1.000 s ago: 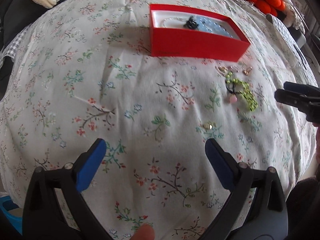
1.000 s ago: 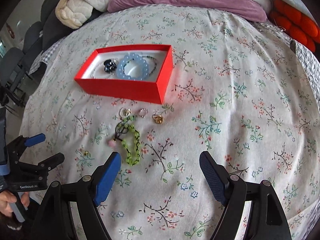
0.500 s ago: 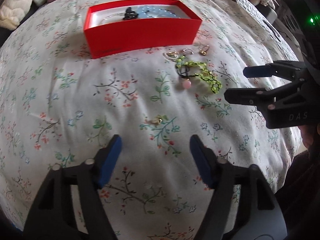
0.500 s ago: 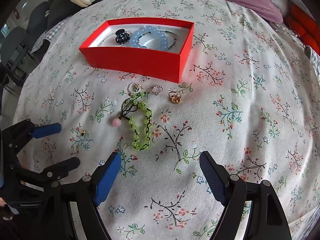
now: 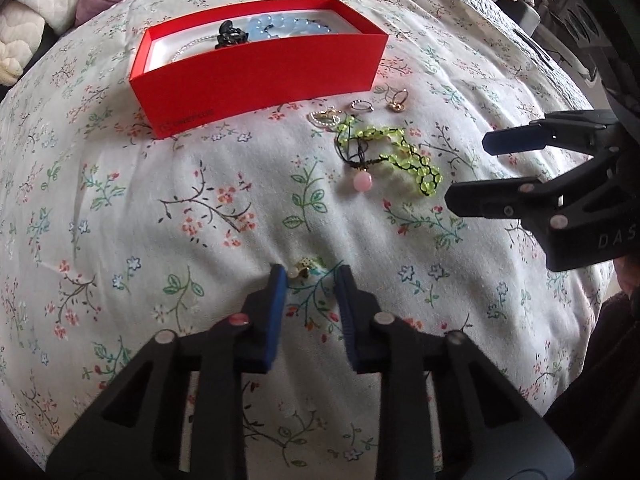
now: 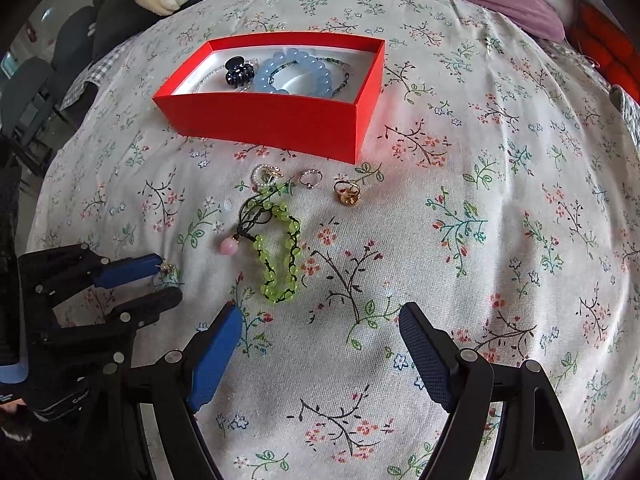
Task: Organize jewelry
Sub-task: 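Grasp the small ring with the left tool while the right tool grasps the green bead bracelet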
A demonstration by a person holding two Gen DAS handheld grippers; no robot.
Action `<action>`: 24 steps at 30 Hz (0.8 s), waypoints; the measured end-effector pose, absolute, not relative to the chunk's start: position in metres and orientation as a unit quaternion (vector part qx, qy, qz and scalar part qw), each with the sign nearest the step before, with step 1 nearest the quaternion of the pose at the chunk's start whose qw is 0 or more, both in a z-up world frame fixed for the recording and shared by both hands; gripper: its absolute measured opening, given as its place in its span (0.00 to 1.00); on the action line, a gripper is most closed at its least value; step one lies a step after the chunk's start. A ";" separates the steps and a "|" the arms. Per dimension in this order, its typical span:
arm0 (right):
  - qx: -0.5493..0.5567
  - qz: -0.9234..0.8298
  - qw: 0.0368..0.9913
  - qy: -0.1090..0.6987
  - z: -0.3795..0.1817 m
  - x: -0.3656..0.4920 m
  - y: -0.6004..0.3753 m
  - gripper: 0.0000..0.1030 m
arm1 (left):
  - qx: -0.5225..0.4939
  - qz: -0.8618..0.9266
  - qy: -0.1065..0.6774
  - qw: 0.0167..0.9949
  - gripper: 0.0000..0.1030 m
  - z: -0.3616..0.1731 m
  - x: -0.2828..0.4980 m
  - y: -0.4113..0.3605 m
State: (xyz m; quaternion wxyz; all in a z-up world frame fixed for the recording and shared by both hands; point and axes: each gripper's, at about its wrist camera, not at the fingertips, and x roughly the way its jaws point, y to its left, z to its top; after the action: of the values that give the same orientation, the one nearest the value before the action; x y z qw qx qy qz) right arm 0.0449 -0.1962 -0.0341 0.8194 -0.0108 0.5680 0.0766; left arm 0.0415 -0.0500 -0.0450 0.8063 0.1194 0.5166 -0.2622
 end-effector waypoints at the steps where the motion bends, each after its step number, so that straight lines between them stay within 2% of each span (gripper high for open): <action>1: -0.010 0.077 0.819 0.569 -0.034 0.046 -0.197 0.80 | 0.120 -0.262 0.517 0.806 0.16 -0.045 0.042 -0.051; 5: -0.010 0.073 0.818 0.570 -0.036 0.049 -0.198 0.80 | 0.125 -0.260 0.516 0.807 0.05 -0.045 0.040 -0.053; 18: 0.001 0.086 0.820 0.565 -0.040 0.055 -0.192 0.79 | 0.100 -0.245 0.518 0.814 0.04 -0.034 0.048 -0.042; 20: 0.001 0.089 0.820 0.565 -0.042 0.057 -0.188 0.77 | 0.094 -0.242 0.518 0.815 0.04 -0.032 0.048 -0.039; 22: -0.001 0.090 0.818 0.568 -0.045 0.060 -0.184 0.68 | 0.090 -0.240 0.517 0.816 0.04 -0.031 0.048 -0.037; 24: -0.004 0.091 0.817 0.569 -0.048 0.063 -0.178 0.63 | 0.088 -0.239 0.517 0.817 0.04 -0.030 0.048 -0.036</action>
State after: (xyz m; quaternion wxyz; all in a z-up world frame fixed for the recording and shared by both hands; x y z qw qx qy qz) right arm 0.0635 -0.1781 -0.0480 0.8175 -0.0038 0.5687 0.0910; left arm 0.0481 -0.0358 -0.0300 0.8170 0.0877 0.5173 -0.2394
